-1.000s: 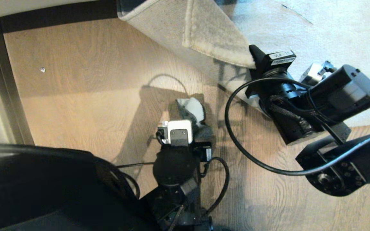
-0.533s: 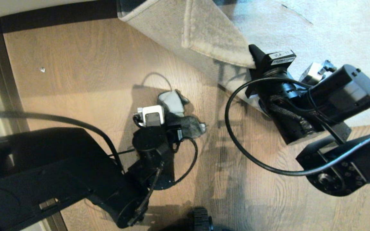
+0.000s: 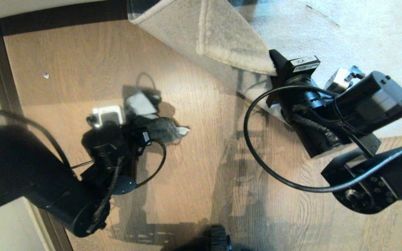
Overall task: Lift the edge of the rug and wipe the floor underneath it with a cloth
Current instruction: Wipe the floor under the carpet with a rag
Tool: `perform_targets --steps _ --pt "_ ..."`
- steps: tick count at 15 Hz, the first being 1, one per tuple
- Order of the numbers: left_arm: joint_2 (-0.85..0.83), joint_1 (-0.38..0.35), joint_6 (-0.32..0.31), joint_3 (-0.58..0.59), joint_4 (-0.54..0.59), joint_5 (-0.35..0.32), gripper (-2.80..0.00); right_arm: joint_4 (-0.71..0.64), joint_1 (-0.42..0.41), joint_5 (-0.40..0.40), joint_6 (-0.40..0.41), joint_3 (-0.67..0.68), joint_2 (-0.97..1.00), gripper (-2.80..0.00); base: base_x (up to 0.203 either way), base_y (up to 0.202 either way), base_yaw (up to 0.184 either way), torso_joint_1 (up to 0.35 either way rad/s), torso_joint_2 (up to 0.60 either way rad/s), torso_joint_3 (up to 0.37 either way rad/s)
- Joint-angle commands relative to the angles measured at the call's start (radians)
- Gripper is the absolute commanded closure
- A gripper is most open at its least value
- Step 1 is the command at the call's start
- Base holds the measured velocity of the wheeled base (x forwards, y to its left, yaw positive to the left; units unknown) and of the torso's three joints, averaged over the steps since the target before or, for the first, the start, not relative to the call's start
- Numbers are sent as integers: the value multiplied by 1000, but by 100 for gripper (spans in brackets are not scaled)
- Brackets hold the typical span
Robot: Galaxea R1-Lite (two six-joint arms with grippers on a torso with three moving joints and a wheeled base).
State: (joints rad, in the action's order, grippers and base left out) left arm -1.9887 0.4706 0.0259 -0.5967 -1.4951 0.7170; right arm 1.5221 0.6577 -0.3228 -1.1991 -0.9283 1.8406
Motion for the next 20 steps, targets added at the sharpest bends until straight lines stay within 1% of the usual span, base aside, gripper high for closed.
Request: perform_targets --steps 1,4,6,9,11,14,15,17,20 --pt "96 -30 8 112 -21 -3 0 44 2 -2 -7 3 2 0 0 0 0 0 0 0" --pt "151 -24 8 268 -69 -3 0 46 2 -1 -8 3 0 0 0 0 0 0 0 0" --pt "208 7 9 359 -74 -1 0 44 2 -1 -8 7 0 0 0 0 0 0 0 0" --pt "261 111 8 462 -75 3 0 44 5 -1 -7 8 0 0 0 0 0 0 0 0" --pt "265 214 6 499 -75 11 0 45 7 -1 -5 7 0 0 0 0 0 0 0 0" --pt "236 380 6 501 -75 43 0 44 7 -2 -3 3 -1 0 0 0 0 0 0 0" --pt "199 420 8 486 -75 47 0 44 7 -2 0 2 -1 0 0 0 0 0 0 0" --pt "135 462 7 377 -75 49 0 44 7 -4 3 2 -4 0 0 0 0 0 0 0" --pt "4 486 4 180 -75 51 0 44 13 -6 10 9 -12 0 0 0 0 0 0 0"
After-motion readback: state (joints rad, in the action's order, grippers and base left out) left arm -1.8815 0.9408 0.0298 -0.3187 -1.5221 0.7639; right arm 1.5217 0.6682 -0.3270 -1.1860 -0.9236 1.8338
